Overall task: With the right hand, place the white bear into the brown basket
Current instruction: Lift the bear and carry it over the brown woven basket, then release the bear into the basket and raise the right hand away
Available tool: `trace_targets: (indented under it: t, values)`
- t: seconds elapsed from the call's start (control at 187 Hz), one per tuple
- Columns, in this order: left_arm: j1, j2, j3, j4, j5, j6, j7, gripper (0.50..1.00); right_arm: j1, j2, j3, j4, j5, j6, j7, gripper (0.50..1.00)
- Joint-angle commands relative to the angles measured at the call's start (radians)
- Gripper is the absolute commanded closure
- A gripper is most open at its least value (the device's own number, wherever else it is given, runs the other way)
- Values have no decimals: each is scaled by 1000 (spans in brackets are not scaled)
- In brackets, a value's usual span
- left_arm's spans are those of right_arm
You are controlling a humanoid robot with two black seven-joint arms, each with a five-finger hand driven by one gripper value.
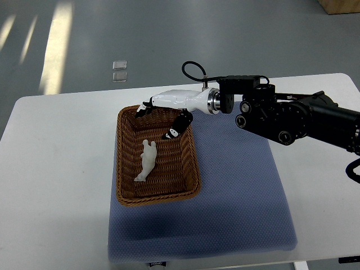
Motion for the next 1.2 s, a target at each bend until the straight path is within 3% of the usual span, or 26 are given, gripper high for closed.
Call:
trace_targets:
  t: [0.0, 0.31, 0.497, 0.662, 0.887, 0.999, 1.196]
  values:
    - [0, 0, -1, 0, -1, 1, 0, 500, -1, -9, 3, -1, 14, -40, 1, 679]
    - [2, 0, -1, 0, -1, -1, 0, 500, -146, -46, 198, -83, 146, -68, -2, 679]
    - [0, 0, 0, 0, 1, 1, 0, 500, -289, -44, 362, -164, 411, -73, -2, 679]
    - [0, 0, 0, 0, 1, -1, 0, 500, -332, -47, 474, -193, 684, -123, -3, 679]
    - [0, 0, 2, 0, -1, -1, 0, 500, -376, -81, 543, -199, 991, -129, 0, 675]
    - [0, 0, 2, 0, 1, -1, 0, 500, -410, -83, 589, -207, 1060, -132, 0, 605]
    - [0, 0, 0, -3, 1, -1, 0, 500, -459, -80, 686, -207, 1075, -120, 0, 585]
